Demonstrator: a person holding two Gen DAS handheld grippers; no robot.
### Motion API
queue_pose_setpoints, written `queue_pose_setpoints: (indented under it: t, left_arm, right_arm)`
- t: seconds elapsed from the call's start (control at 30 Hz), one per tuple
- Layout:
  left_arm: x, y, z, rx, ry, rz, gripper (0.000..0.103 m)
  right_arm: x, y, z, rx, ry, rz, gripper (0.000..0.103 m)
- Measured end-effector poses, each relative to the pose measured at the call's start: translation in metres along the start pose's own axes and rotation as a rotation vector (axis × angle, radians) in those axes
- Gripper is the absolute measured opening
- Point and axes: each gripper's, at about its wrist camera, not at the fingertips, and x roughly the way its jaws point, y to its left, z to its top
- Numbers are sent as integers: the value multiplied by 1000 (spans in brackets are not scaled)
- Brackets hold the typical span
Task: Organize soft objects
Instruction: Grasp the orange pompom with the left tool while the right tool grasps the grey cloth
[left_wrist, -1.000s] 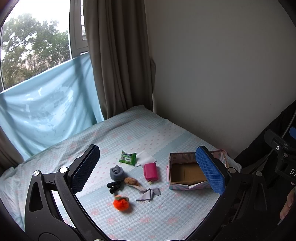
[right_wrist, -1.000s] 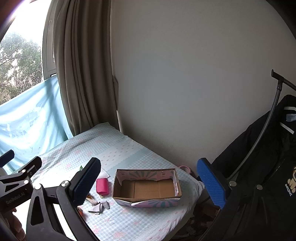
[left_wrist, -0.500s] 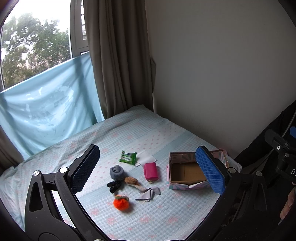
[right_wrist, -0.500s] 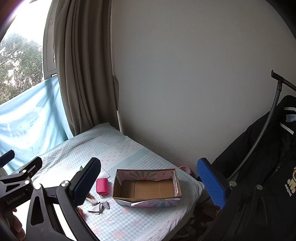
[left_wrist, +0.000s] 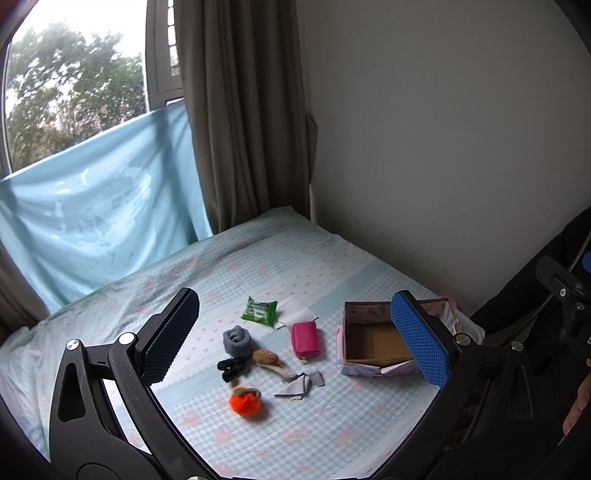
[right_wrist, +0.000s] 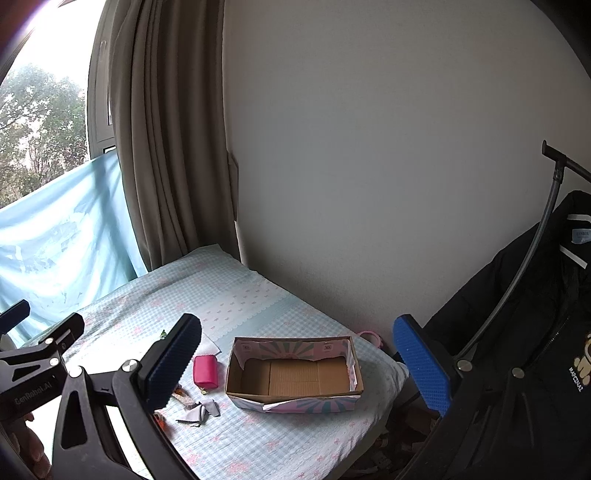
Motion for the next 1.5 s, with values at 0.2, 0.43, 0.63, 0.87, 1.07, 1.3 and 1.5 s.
queue_pose_setpoints:
  t: [0.2, 0.43, 0.63, 0.87, 1.07, 1.3, 1.5]
  left_arm:
    - [16, 43, -12, -54, 60, 40, 103]
    - [54, 92, -44, -53, 136, 71, 103]
    - [112, 119, -103, 0, 221, 43, 103]
    - [196, 125, -197, 60, 303, 3, 103]
    - [263, 123, -265, 72, 338, -13, 103]
    - [319, 121, -326, 82, 376, -16, 101]
    - [352, 115, -358, 80, 428, -35, 82]
  right_arm:
    - [10, 14, -4, -17, 24, 24, 103]
    - [44, 42, -28, -29, 105, 73, 103]
    - [92, 78, -78, -61, 185, 137, 103]
    - [166, 127, -161, -141, 266, 223, 103]
    - [239, 157, -229, -199, 310, 264, 103]
    - [304, 192, -287, -280, 325, 307, 103]
    - [346, 203, -318, -315, 358, 340, 103]
